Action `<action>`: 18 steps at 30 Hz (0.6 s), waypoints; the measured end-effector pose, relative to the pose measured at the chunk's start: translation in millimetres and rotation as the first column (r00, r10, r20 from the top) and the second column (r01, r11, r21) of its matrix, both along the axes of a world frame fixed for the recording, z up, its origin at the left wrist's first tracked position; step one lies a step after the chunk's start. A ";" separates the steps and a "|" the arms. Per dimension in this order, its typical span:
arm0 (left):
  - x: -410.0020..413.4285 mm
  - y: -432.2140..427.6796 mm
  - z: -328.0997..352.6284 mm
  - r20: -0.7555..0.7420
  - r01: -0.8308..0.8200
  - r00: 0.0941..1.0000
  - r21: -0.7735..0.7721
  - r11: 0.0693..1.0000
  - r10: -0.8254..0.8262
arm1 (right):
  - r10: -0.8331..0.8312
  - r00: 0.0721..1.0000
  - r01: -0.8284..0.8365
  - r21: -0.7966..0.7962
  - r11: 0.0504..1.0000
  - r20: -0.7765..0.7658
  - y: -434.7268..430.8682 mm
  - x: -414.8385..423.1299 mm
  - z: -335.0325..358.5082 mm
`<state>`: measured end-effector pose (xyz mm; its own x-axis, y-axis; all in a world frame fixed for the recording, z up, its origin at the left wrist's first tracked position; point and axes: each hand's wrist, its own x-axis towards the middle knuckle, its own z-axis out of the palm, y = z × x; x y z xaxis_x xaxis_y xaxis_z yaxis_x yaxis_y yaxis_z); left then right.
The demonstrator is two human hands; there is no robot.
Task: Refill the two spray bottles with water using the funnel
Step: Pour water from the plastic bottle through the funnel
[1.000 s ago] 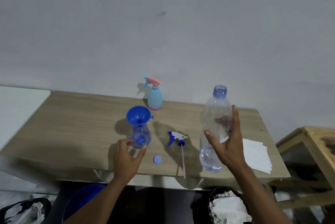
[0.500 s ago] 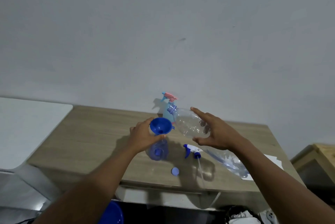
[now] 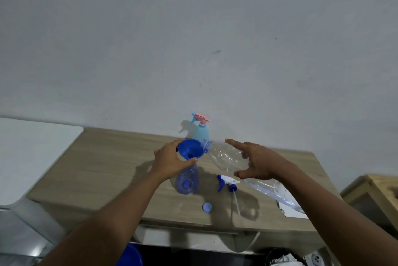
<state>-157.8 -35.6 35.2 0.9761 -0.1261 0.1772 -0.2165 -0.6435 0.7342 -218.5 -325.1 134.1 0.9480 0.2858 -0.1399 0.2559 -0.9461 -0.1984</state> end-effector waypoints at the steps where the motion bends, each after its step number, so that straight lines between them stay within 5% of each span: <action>1: 0.1 0.0 0.0 0.001 -0.002 1.000 0.003 1.000 0.002 | -0.003 1.000 0.003 -0.019 1.000 -0.003 -0.2 1.4 0.7; 18: 1.8 -4.4 2.6 -0.005 0.009 1.000 0.000 1.000 -0.009 | 0.024 0.999 -0.030 -0.169 0.985 -0.041 4.3 18.3 10.1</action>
<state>-156.0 -40.0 37.7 0.9757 -0.1349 0.1728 -0.2189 -0.6417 0.7351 -200.2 -320.9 144.2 0.9333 0.2802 -0.2244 0.2770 -0.9597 -0.0463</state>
